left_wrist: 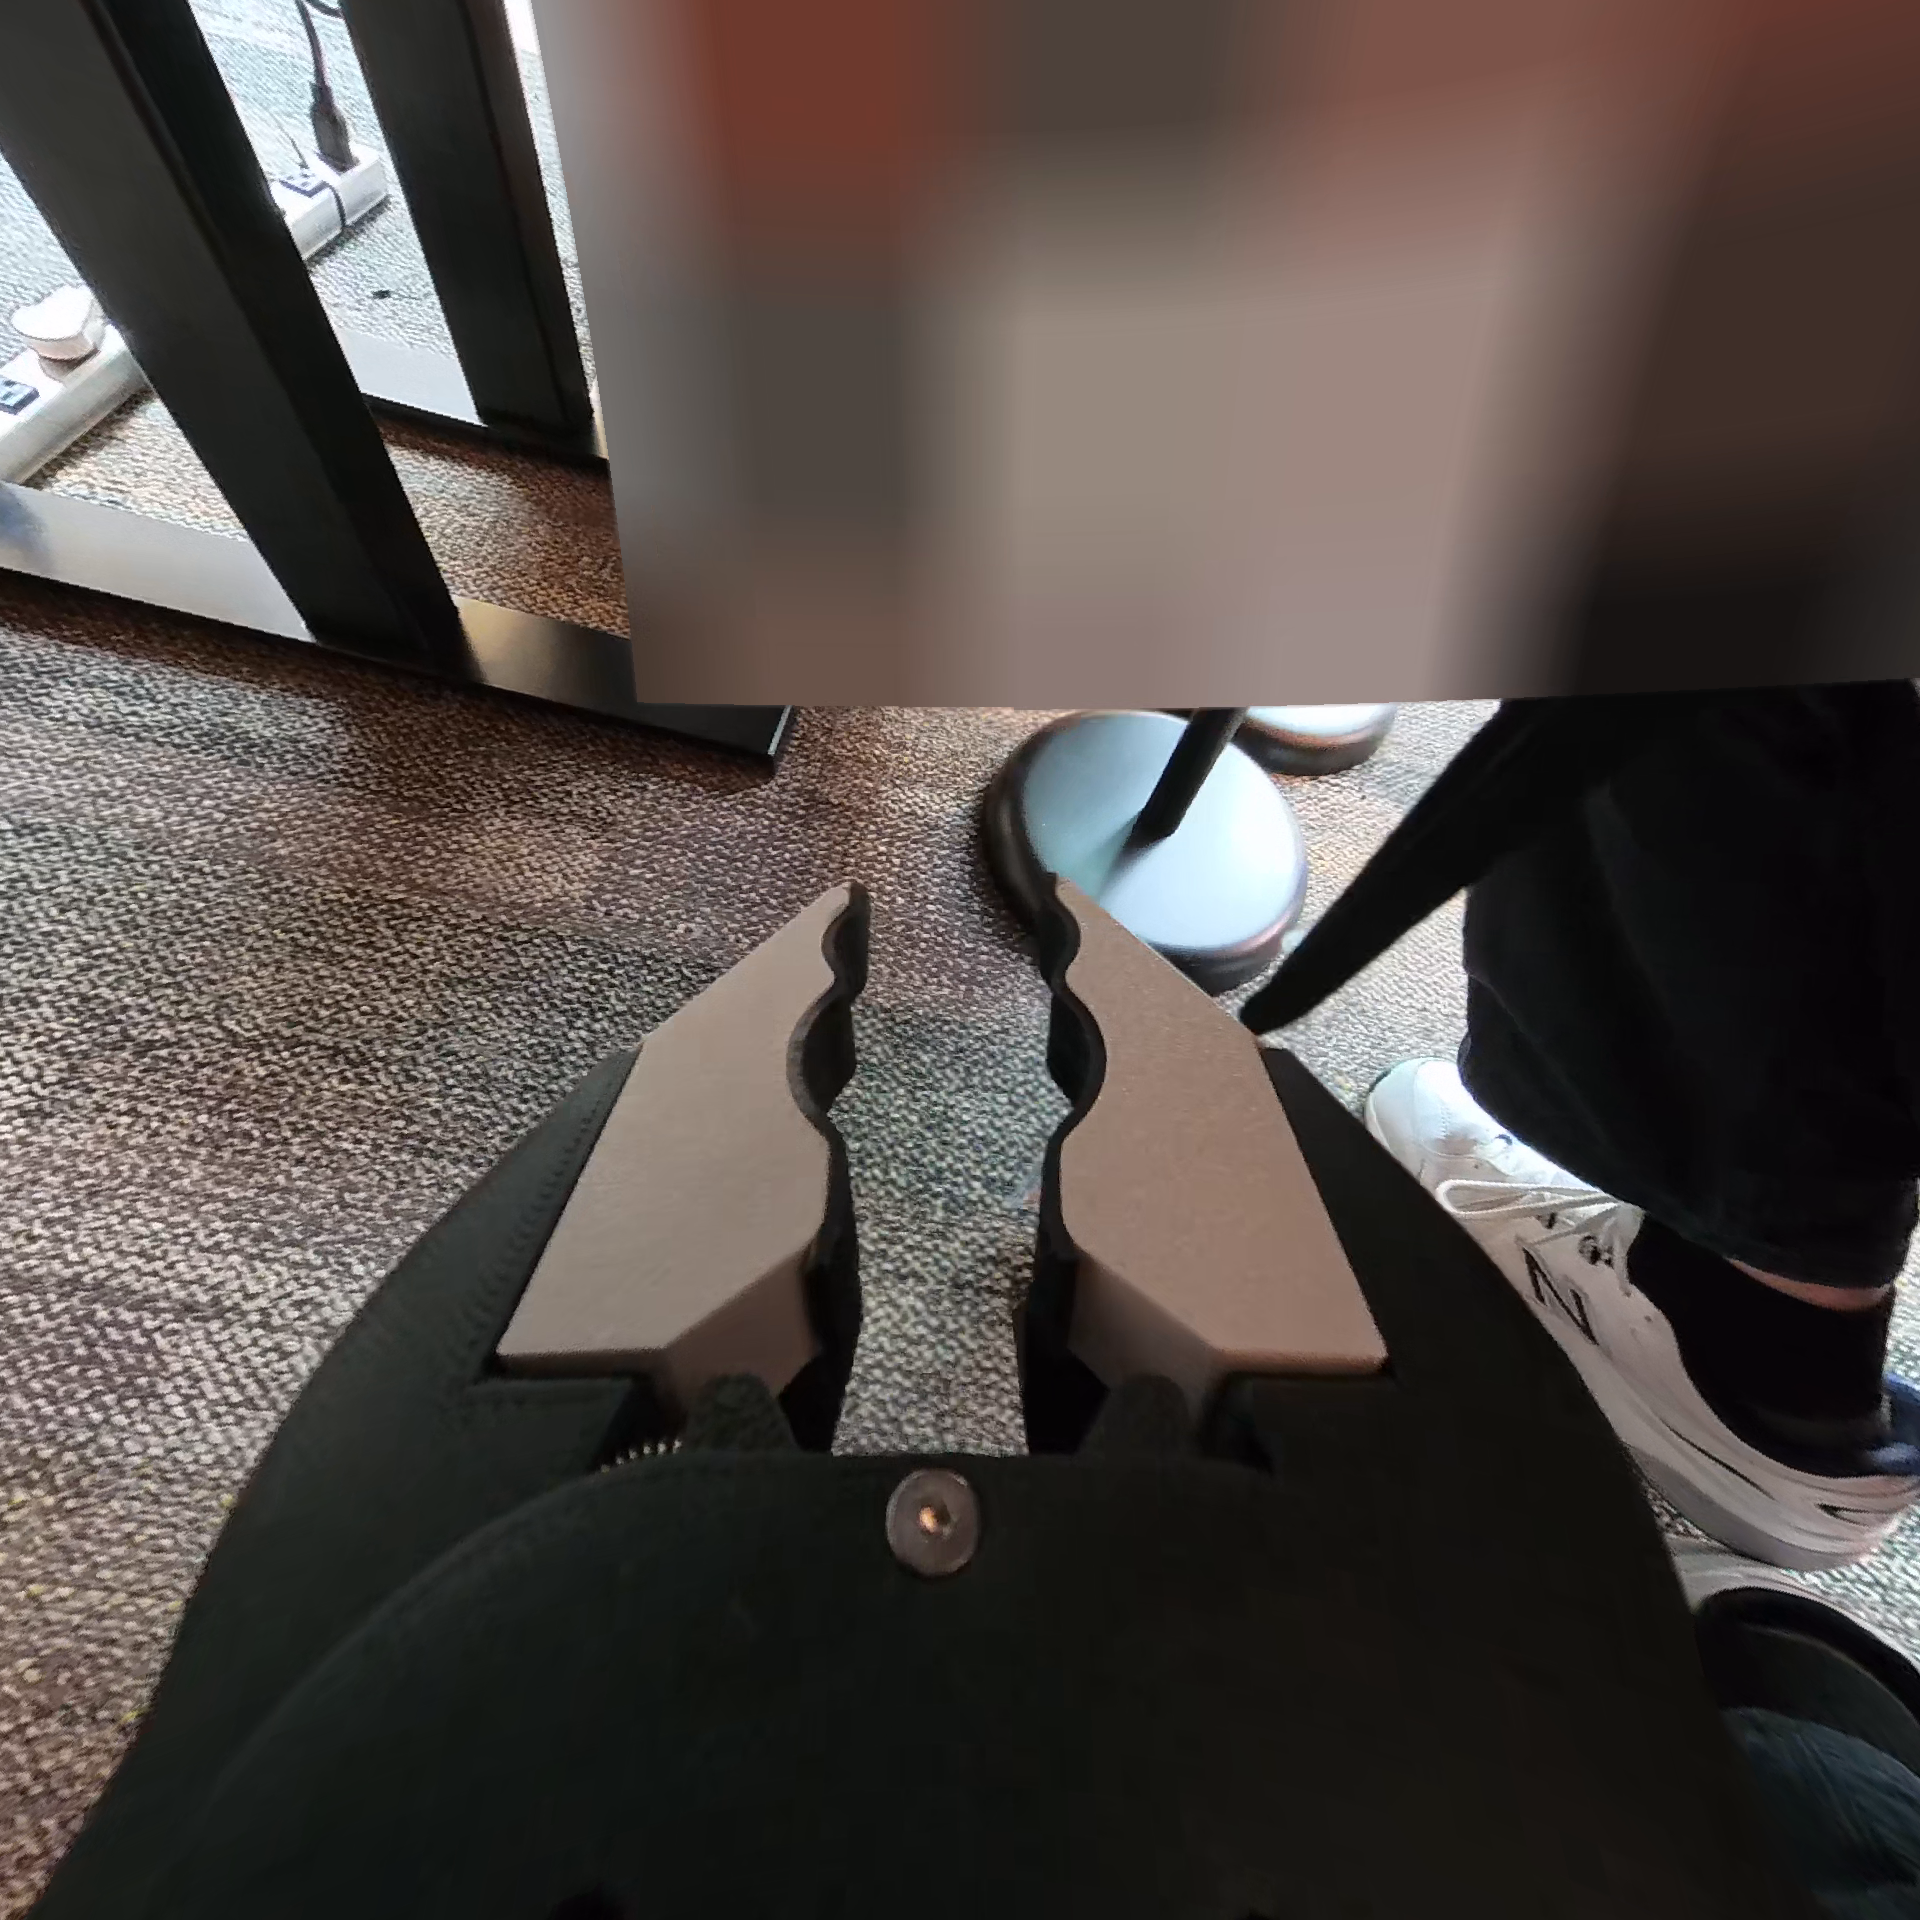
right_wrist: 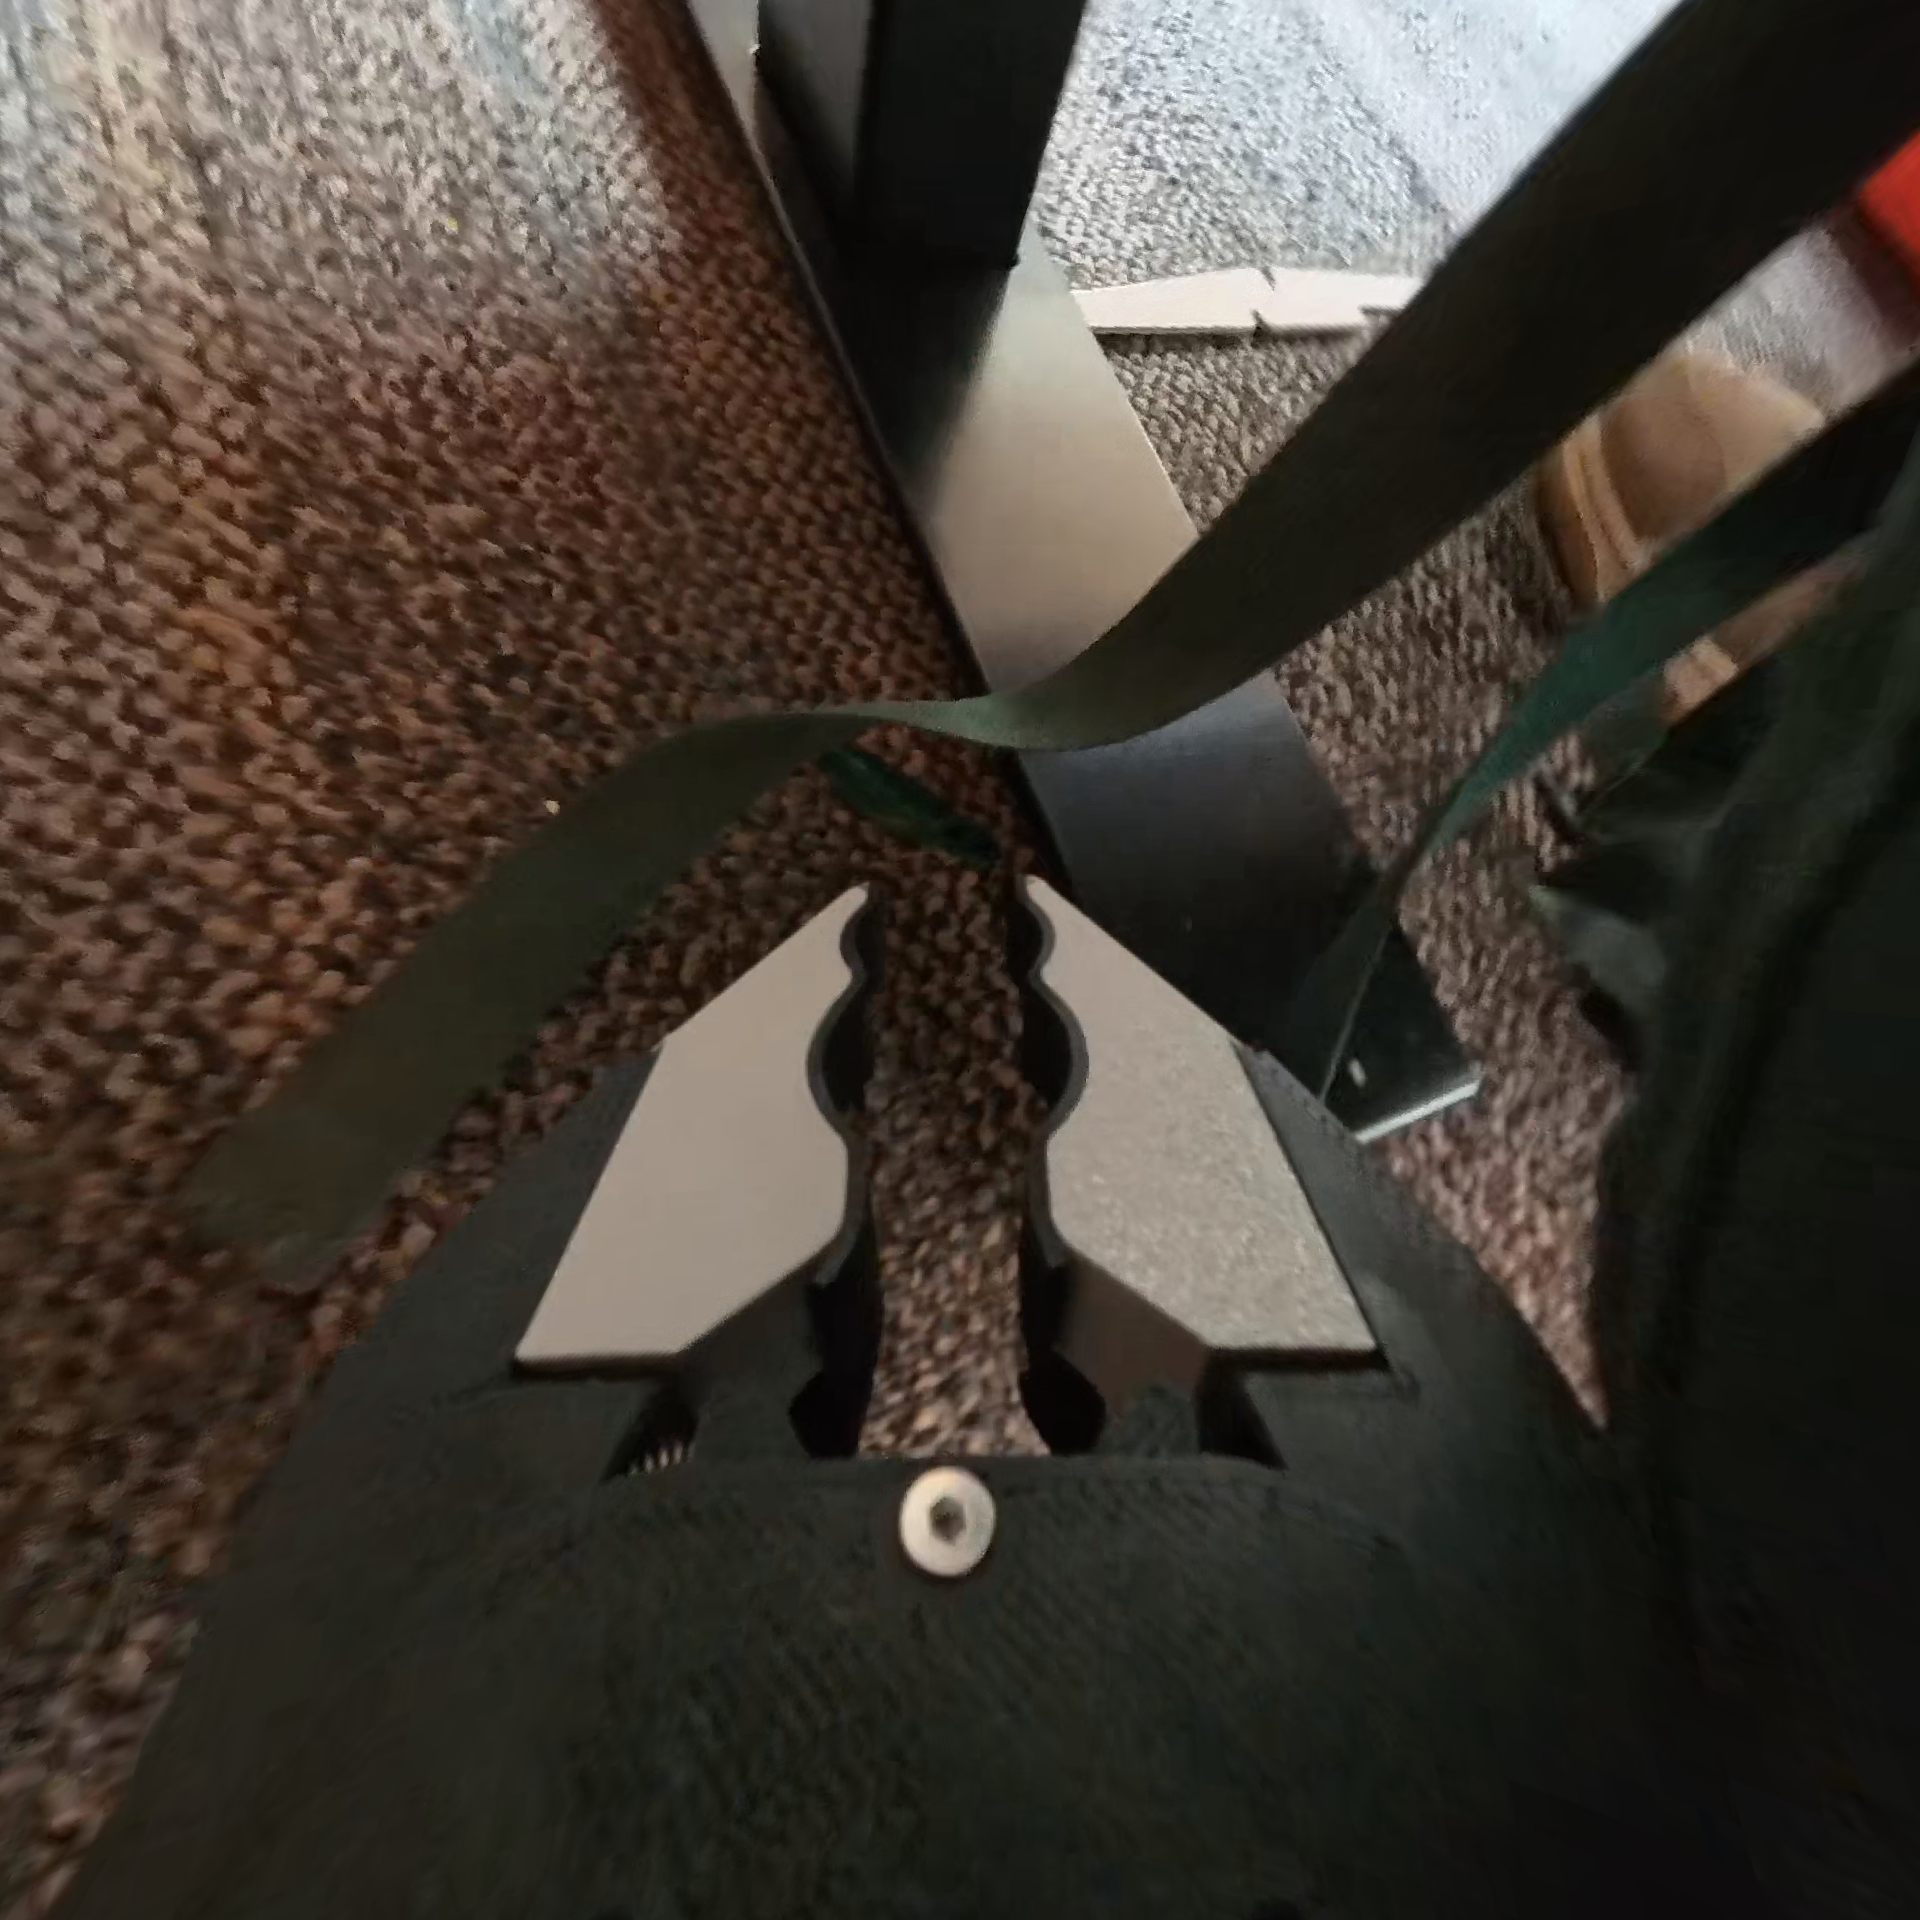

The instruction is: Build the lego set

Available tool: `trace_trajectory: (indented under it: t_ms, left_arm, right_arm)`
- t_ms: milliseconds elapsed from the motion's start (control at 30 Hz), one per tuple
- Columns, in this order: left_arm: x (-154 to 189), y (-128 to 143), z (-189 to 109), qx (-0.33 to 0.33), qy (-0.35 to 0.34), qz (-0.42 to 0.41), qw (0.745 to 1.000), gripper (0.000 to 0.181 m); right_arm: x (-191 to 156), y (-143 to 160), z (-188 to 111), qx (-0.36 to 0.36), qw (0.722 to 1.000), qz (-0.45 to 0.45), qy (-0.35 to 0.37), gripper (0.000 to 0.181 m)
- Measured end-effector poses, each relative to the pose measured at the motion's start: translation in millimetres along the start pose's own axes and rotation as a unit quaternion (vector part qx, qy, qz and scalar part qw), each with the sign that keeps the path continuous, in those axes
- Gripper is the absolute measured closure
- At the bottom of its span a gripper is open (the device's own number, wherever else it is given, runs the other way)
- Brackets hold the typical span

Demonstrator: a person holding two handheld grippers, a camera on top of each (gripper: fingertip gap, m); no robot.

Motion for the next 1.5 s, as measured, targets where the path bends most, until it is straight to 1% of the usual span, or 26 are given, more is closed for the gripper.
trace_trajectory:
  t_ms: [67,100,233,367,400,467,567,667,700,733,867,900,933,967,1000,1033,1067,1133,1167,1200,1233,1267,1300,1367,1400,1500]
  left_arm:
    - [-0.1,3.2,-0.9,-0.004,-0.002,-0.001,1.0,0.151]
    - [-0.8,4.9,-1.5,-0.008,-0.003,-0.002,1.0,0.15]
    - [-3.3,6.7,-3.7,-0.007,-0.003,-0.015,1.0,0.15]
    - [-3.3,6.6,-5.0,-0.005,-0.004,-0.014,1.0,0.15]
    - [-3.5,7.0,-5.1,-0.006,-0.005,-0.014,1.0,0.15]
    - [-4.1,8.4,-4.6,-0.009,-0.003,-0.017,1.0,0.15]
    - [-5.5,12.1,-3.0,-0.016,-0.001,-0.023,1.0,0.15]
    - [-6.6,13.0,-0.5,-0.02,0.007,-0.027,0.999,0.15]
    - [-6.7,12.8,0.2,-0.022,0.011,-0.027,0.999,0.15]
    - [-6.8,12.6,0.6,-0.022,0.014,-0.027,0.999,0.15]
    - [-9.0,12.4,0.7,-0.023,0.014,-0.02,0.999,0.152]
    - [-9.7,11.7,0.4,-0.023,0.015,-0.021,0.999,0.152]
    - [-10.3,10.8,0.0,-0.022,0.016,-0.022,0.999,0.152]
    - [-10.9,9.6,-0.4,-0.019,0.017,-0.021,0.999,0.152]
    - [-11.4,8.2,-0.8,-0.017,0.018,-0.02,0.999,0.152]
    - [-11.8,6.8,-1.1,-0.014,0.018,-0.019,1.0,0.153]
    - [-12.2,5.6,-1.5,-0.012,0.019,-0.017,1.0,0.153]
    - [-12.8,4.0,-2.2,-0.007,0.019,-0.015,1.0,0.153]
    - [-13.1,4.1,-2.5,-0.007,0.02,-0.017,1.0,0.153]
    - [-13.6,5.5,-2.6,-0.009,0.02,-0.019,1.0,0.153]
    - [-14.1,7.7,-2.6,-0.012,0.02,-0.022,0.999,0.153]
    - [-14.6,9.9,-2.6,-0.016,0.02,-0.024,0.999,0.153]
    - [-14.8,11.5,-2.5,-0.019,0.021,-0.027,0.999,0.153]
    - [-14.1,12.1,-2.7,-0.02,0.025,-0.032,0.999,0.153]
    - [-13.3,11.8,-2.9,-0.018,0.027,-0.033,0.999,0.153]
    - [-11.4,12.4,-3.2,-0.02,0.03,-0.033,0.999,0.154]
  right_arm:
    - [-4.3,-3.7,7.8,-0.011,0.998,-0.037,-0.049,0.159]
    - [-6.3,-6.5,11.3,-0.016,0.997,-0.045,-0.068,0.155]
    - [-8.6,-20.0,26.3,-0.028,0.995,-0.046,-0.081,0.141]
    - [-7.3,-22.6,38.8,-0.073,0.99,-0.069,-0.101,0.139]
    - [-6.7,-23.0,40.8,-0.075,0.989,-0.074,-0.105,0.14]
    - [-3.8,-23.3,44.7,-0.071,0.988,-0.091,-0.105,0.135]
    - [0.0,-22.9,49.5,-0.067,0.985,-0.101,-0.121,0.134]
    - [4.2,-22.5,53.8,-0.088,0.982,-0.064,-0.152,0.14]
    - [5.2,-22.4,55.1,-0.096,0.98,-0.045,-0.167,0.146]
    - [7.0,-23.0,56.2,-0.101,0.979,-0.025,-0.175,0.143]
    - [12.9,-25.2,55.0,-0.124,0.971,0.038,-0.202,0.145]
    - [13.9,-24.5,53.0,-0.129,0.969,0.043,-0.204,0.148]
    - [13.7,-22.3,50.0,-0.139,0.966,0.035,-0.214,0.164]
    - [11.2,-18.3,47.2,-0.151,0.963,0.027,-0.221,0.165]
    - [8.8,-17.5,42.8,-0.138,0.966,0.036,-0.218,0.162]
    - [4.4,-15.5,36.8,-0.136,0.959,0.025,-0.246,0.158]
    - [1.4,-13.1,33.1,-0.133,0.959,0.004,-0.251,0.154]
    - [5.4,-14.1,29.4,-0.096,0.977,-0.043,-0.184,0.145]
    - [6.4,-17.0,28.3,-0.079,0.98,-0.067,-0.167,0.139]
    - [4.7,-19.0,29.2,-0.067,0.981,-0.101,-0.15,0.133]
    - [0.5,-19.1,31.0,-0.064,0.978,-0.127,-0.153,0.119]
    - [-1.9,-19.1,33.7,-0.073,0.975,-0.147,-0.151,0.11]
    - [-3.5,-22.0,35.5,-0.073,0.973,-0.155,-0.155,0.112]
    - [-4.1,-29.7,43.7,-0.081,0.971,-0.149,-0.167,0.102]
    - [-3.2,-32.6,47.3,-0.092,0.969,-0.147,-0.177,0.101]
    - [0.3,-36.9,56.8,-0.141,0.957,-0.122,-0.223,0.107]
Point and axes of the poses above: each gripper's, where its closed fingertips meet, z out along the fingers, y out of its underside, x = y × z across the jaws, the point moved 10 cm from there along -z, back along the fingers, and after that the axes turned 2 degrees about -z, right-handed, at the moved point
